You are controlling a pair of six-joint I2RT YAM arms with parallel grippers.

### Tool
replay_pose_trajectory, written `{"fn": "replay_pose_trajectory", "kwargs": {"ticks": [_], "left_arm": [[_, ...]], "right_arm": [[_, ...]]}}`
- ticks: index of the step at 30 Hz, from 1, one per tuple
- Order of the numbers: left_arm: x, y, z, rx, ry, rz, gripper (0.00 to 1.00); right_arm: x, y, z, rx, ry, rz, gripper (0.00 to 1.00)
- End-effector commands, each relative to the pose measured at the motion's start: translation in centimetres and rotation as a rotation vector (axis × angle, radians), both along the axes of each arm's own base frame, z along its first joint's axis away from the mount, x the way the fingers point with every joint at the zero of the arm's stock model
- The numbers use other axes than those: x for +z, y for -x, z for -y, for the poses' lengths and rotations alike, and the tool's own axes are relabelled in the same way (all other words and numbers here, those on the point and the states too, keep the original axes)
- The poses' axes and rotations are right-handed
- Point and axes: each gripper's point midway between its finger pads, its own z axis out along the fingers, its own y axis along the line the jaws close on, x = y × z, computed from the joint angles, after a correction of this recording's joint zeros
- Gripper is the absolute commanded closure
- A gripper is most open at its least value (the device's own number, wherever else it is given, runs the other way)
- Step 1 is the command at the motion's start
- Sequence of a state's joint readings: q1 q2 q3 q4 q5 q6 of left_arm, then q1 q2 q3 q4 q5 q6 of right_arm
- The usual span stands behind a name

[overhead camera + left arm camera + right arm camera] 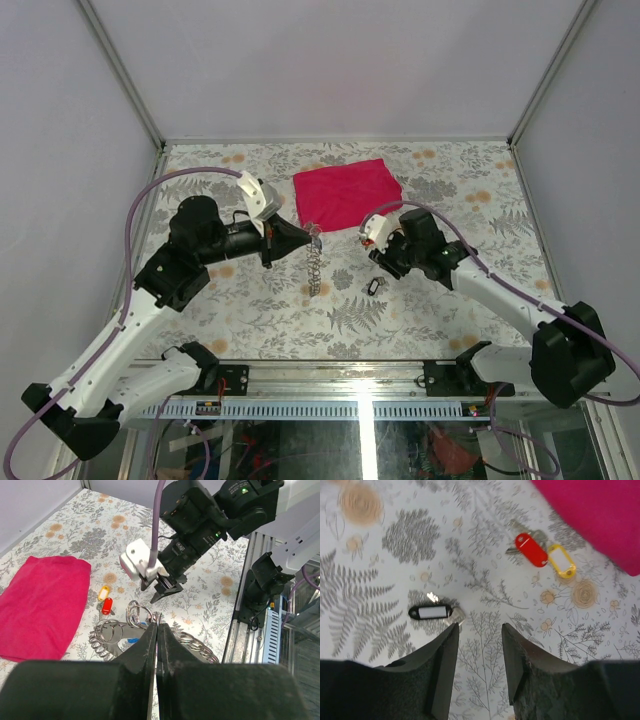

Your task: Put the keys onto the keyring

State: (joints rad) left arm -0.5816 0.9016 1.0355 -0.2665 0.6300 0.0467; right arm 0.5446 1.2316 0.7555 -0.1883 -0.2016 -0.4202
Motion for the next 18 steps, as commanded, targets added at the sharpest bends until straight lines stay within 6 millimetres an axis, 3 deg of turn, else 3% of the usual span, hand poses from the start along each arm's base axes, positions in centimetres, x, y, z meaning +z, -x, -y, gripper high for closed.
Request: {"fn": "replay_pose_trajectory", "kwargs": {"ticks": [1,4,8,18], "left_arm": [[2.1,0.5,-0.3,-0.016,0.029,0.098,1.00],[2.1,0.5,-0.5,-0.011,0.023,0.104,1.00],[2.0,0.6,-0.7,-0.005,0.020,0.106,1.00],[2.1,0.5,-0.8,0.006,0.013,0.106,1.00]], "right_arm": [[-2.4,2.8,1.4,0.269,0.193,-0.087,0.53],[-3.4,3.2,1.5,0.289,0.211,-0.118,0.54],[-4.2,3.1,0.2,0.306,0.166,-0.165,0.56],[-6.2,0.6,-1.0,0.288,0.165,-0.135,0.59]]}}
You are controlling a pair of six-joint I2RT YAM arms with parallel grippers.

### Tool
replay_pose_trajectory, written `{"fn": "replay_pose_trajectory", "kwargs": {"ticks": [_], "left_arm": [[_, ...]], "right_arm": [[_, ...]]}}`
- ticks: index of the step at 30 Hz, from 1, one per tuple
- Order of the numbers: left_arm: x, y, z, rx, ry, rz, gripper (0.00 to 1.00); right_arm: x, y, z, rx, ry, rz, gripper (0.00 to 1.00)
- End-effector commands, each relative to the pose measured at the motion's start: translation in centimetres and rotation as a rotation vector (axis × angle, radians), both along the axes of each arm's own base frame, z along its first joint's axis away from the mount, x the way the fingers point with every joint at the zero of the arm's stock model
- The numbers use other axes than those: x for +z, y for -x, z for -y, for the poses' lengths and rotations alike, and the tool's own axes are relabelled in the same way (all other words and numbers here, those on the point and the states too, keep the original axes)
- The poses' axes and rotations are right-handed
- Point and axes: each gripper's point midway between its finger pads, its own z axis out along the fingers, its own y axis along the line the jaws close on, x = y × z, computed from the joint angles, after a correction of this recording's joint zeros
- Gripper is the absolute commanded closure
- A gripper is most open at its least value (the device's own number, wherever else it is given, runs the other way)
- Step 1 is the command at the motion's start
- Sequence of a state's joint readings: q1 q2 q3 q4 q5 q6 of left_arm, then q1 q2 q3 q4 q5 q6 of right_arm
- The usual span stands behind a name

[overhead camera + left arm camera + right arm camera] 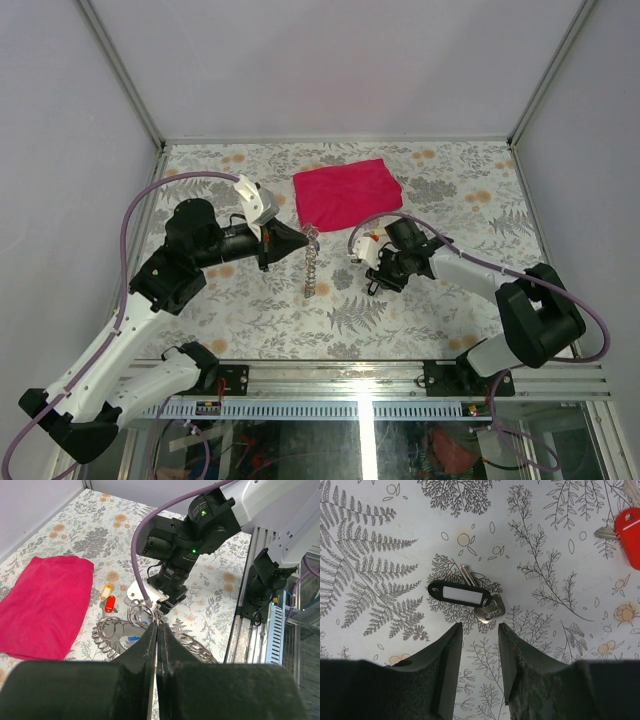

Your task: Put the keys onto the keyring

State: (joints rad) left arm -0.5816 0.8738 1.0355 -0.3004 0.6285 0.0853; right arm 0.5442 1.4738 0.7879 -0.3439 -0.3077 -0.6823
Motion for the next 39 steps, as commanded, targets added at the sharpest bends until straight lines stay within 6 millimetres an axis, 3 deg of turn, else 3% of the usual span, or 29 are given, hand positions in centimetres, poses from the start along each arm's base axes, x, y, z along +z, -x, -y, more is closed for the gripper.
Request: {"fn": "replay_pose_trajectory", "kwargs": {"ticks": [1,24,26,28,31,39], "left_arm": [[2.0,-0.1,-0.3,0.008,0.029,0.074,1.00],[1.8,0.0,-0.4,0.016,0.024,0.069,1.00],[1.9,0.0,-0.5,0.016,0.025,0.070,1.00],[1.9,0.0,-0.6,0.020,0.023,0.071,1.00],[2.0,0.1,-0.6,0.021,0.020,0.076,1.00],[2.2,0.1,-0.7,0.020,0.024,0.079,1.00]], "right_arm": [[1.2,-2.8,-1.9,0.026,-0.055,0.079,0.60],[-0.9,-2.4,-2.2,0.036,-0.035,0.000,0.69],[-1.2,-2.5,-2.1,0.032,-0.031,0.000,0.71],[-1.3,-2.6,-2.2,0.023,-0.031,-0.003,0.85],[-1.0,-2.9,-2.4,0.003,-0.038,-0.005,0.95],[1.9,-3.0,-3.3,-0.020,-0.115,0.028,1.00]]}}
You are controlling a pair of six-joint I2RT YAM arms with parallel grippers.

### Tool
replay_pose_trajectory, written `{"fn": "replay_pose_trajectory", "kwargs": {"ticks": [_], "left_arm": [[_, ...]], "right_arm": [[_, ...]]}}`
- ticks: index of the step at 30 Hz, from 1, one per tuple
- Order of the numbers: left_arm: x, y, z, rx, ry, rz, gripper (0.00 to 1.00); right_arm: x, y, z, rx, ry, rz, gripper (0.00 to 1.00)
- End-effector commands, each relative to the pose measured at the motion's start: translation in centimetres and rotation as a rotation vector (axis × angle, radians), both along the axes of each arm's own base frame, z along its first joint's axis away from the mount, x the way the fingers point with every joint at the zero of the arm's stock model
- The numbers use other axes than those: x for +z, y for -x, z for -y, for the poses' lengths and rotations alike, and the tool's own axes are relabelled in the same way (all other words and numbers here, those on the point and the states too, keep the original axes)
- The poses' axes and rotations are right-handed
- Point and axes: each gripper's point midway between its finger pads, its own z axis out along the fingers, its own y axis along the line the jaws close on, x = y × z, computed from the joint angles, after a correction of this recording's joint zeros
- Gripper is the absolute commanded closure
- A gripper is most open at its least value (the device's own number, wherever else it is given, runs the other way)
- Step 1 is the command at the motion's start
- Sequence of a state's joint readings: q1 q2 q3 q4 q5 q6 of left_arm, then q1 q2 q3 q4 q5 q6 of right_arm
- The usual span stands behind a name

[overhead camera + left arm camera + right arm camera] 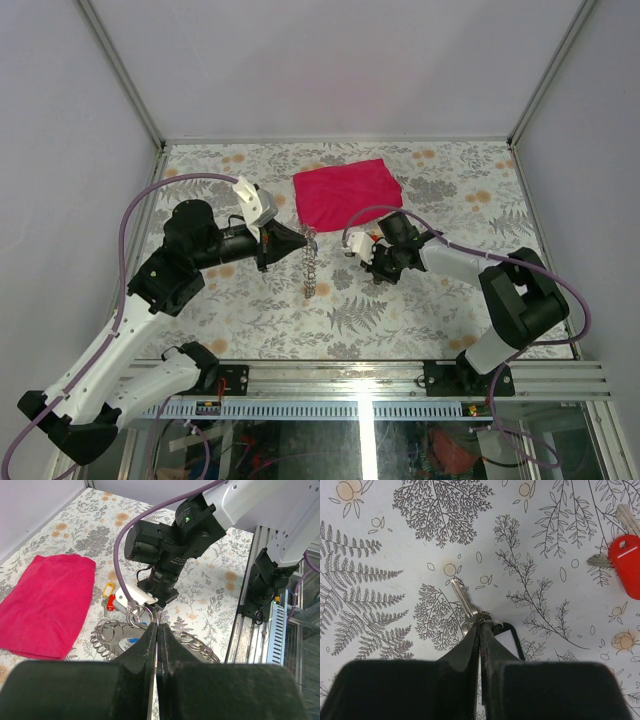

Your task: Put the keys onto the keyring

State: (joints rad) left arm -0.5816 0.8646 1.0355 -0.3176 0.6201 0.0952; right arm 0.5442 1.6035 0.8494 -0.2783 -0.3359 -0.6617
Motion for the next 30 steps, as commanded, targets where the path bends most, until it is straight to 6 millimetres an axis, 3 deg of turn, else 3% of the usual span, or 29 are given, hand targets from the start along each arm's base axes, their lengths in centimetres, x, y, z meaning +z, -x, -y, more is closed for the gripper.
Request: {"fn": "replay_pose_trajectory", "kwargs": {"ticks": [1,6,11,14,17,19,25,30], "left_arm": [[2.3,0.1,-0.4,0.012,0.033,0.075,1.00],[2.4,0.0,-0.4,0.015,0.037,0.075,1.00],[2.8,-0.1,-0.5,0.023,0.047,0.084,1.00],[3.0,-0.1,-0.3,0.014,0.050,0.083,1.00],[3.0,-0.2,0.0,0.003,0.053,0.077,1.00],[2.8,-0.1,0.1,-0.002,0.056,0.071,1.00],[2.9,-0.2,0.2,0.000,0.057,0.067,1.00],[2.9,-0.3,0.2,-0.001,0.057,0.063,1.00]], "right_arm": [[3.9,-1.2,-1.6,-0.023,-0.103,0.064,1.00],[7.3,-0.5,-2.5,-0.051,-0.216,0.090,1.00],[12.2,0.9,-3.7,-0.065,-0.407,0.156,1.00],[13.5,1.2,-3.4,-0.101,-0.454,0.190,0.99],[12.4,0.2,-1.8,-0.225,-0.384,0.196,0.74],[11.3,-0.1,-1.1,-0.292,-0.314,0.144,0.65],[7.1,-0.3,0.5,-0.518,-0.077,-0.104,0.62],[5.3,-0.7,-1.1,-0.605,-0.024,-0.126,0.53]]}}
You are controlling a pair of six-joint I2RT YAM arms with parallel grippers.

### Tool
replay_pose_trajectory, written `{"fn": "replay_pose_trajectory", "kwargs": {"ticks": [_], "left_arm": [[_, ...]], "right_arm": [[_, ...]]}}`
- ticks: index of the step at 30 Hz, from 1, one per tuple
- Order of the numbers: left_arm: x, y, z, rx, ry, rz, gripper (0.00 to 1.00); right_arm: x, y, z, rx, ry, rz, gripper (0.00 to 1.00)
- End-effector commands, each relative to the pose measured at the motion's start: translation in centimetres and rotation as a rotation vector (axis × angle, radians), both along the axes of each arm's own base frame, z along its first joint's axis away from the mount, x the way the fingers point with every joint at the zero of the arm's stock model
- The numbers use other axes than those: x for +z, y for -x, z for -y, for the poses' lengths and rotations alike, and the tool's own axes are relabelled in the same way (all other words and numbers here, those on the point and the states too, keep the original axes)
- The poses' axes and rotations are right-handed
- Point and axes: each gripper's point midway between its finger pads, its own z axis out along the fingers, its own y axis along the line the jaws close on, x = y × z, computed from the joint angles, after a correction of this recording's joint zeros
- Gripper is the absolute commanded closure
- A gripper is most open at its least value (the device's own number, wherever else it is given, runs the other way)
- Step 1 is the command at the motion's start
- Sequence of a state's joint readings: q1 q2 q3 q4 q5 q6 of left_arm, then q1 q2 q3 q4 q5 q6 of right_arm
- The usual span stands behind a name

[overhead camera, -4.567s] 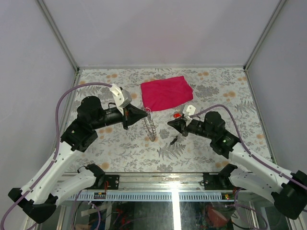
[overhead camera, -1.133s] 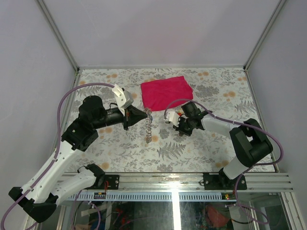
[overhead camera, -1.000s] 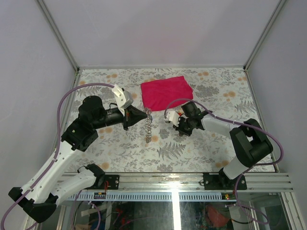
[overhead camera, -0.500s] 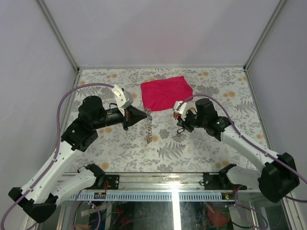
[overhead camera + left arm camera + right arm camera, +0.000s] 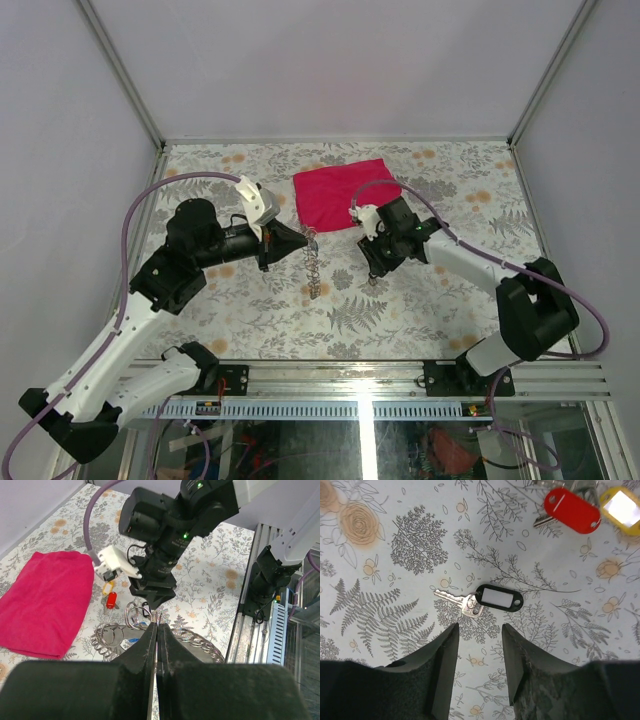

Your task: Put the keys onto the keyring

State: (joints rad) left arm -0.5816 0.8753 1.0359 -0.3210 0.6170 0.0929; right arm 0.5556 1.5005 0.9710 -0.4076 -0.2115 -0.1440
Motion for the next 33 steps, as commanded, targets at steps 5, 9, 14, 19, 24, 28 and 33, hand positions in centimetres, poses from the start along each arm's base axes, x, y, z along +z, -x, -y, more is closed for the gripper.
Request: {"fn": "replay_pose_trajectory", "kwargs": {"ticks": [5,9,14,19,24,28,33], "left_arm": [[3.3,0.0,0.2,-0.011,0.066,0.072,1.00],[3.3,0.0,0.1,-0.007,0.065,0.075,1.00],[3.1,0.0,0.1,-0.009,0.058,0.072,1.00],[3.1,0.0,0.1,-0.008,0.060,0.073,1.00],[3.0,0.0,0.0,-0.003,0.059,0.074,1.00],[3.0,0.0,0.0,-0.003,0.059,0.075,1.00],[2.9,0.0,0.0,-0.004,0.058,0.073,1.00]], "right_arm": [[-1.1,-0.8,-2.2,-0.229,0.085,-0.067,0.52],[-2.1,-0.8,-3.2,-0.241,0.107,-0.072,0.53],[-3.6,-0.5,-2.5,-0.232,0.220,-0.070,0.55],[-4.6,-0.4,-2.1,-0.223,0.293,-0.069,0.59],[-5.0,-0.4,-1.7,-0.222,0.330,-0.061,0.63],[-5.2,-0.3,-1.6,-0.222,0.336,-0.072,0.68],[-5.3,-0.1,-1.8,-0.217,0.332,-0.083,0.77]]}}
